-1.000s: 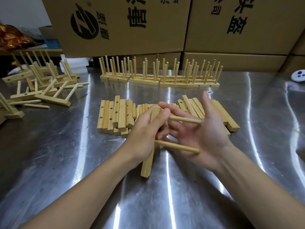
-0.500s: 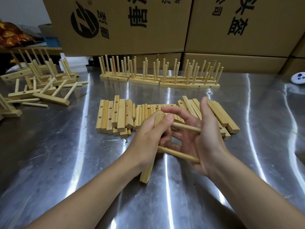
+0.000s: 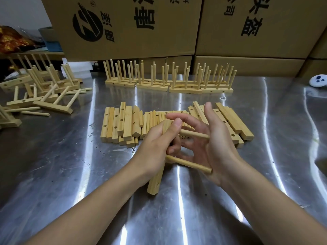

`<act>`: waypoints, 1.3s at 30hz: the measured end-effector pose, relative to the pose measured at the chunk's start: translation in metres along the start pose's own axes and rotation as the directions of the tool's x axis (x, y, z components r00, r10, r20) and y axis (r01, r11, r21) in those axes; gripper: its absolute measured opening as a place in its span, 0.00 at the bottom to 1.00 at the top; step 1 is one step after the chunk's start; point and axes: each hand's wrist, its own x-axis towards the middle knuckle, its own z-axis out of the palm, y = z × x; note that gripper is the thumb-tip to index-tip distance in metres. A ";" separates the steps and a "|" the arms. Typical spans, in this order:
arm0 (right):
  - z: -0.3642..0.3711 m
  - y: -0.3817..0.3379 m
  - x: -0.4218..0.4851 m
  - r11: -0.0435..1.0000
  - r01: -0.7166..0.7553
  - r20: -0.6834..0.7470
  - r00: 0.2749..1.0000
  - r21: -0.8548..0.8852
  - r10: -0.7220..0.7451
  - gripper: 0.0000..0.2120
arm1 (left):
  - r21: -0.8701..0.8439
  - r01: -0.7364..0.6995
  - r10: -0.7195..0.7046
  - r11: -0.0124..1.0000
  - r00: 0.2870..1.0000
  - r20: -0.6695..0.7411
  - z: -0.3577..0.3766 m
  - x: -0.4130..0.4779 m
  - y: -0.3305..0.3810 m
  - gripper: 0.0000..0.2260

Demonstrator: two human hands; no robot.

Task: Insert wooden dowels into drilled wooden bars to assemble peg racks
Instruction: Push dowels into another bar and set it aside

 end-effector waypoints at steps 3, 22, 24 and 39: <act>-0.003 0.000 0.001 1.000 -0.015 0.011 1.000 -0.011 0.015 0.41 | -0.053 0.019 -0.018 0.998 1.000 0.021 0.000 0.000 -0.001 0.21; 0.001 0.005 -0.002 0.992 0.121 -0.090 0.989 0.021 -0.119 0.51 | -0.245 0.043 -0.041 0.969 0.999 0.011 0.000 -0.002 -0.003 0.27; 0.002 0.006 -0.002 0.993 0.117 -0.093 0.989 0.017 -0.115 0.50 | -0.265 0.044 -0.041 0.963 0.999 0.015 0.000 -0.002 -0.005 0.27; 0.006 0.008 0.001 0.992 0.118 -0.142 0.982 -0.036 -0.122 0.48 | -0.369 0.098 -0.103 0.924 0.995 0.005 0.004 -0.003 0.001 0.28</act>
